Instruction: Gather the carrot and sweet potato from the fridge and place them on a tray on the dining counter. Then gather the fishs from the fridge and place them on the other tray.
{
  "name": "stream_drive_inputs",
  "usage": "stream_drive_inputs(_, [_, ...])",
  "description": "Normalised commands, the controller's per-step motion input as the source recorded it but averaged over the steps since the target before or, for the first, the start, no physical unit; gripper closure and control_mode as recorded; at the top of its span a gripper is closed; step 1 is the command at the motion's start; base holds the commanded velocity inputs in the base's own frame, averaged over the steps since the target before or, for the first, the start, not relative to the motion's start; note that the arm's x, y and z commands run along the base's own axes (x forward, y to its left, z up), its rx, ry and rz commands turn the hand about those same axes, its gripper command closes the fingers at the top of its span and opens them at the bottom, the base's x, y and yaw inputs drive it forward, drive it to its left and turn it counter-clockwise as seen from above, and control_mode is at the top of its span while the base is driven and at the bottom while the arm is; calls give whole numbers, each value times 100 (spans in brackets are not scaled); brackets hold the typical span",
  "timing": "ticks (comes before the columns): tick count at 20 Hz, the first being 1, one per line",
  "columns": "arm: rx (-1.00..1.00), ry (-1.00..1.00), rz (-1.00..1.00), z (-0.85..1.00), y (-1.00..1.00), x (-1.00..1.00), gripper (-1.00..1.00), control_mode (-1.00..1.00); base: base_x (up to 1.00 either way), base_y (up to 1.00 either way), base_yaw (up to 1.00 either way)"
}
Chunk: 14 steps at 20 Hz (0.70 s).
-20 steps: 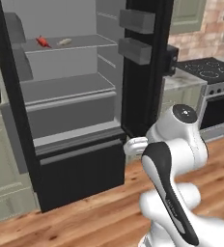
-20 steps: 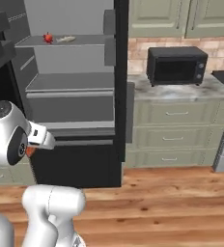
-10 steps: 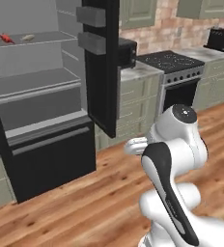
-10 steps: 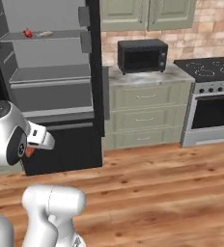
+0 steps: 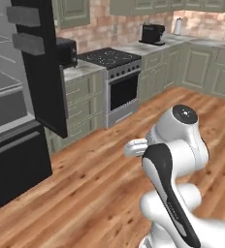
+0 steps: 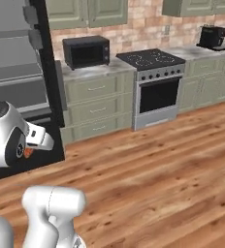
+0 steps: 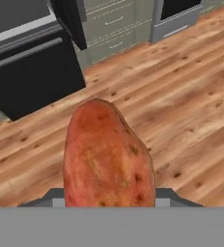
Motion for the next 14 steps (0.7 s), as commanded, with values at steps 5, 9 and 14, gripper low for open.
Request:
stream_drive_inputs(5, [0, 0, 0, 0, 0, 0, 100, 100, -51, -31, -47])
stream_drive_inputs(9, [0, 0, 0, 0, 0, 0, 100, 100, -49, -45, -43])
stream_drive_inputs(14, [0, 0, 0, 0, 0, 0, 100, 100, -44, -64, -37])
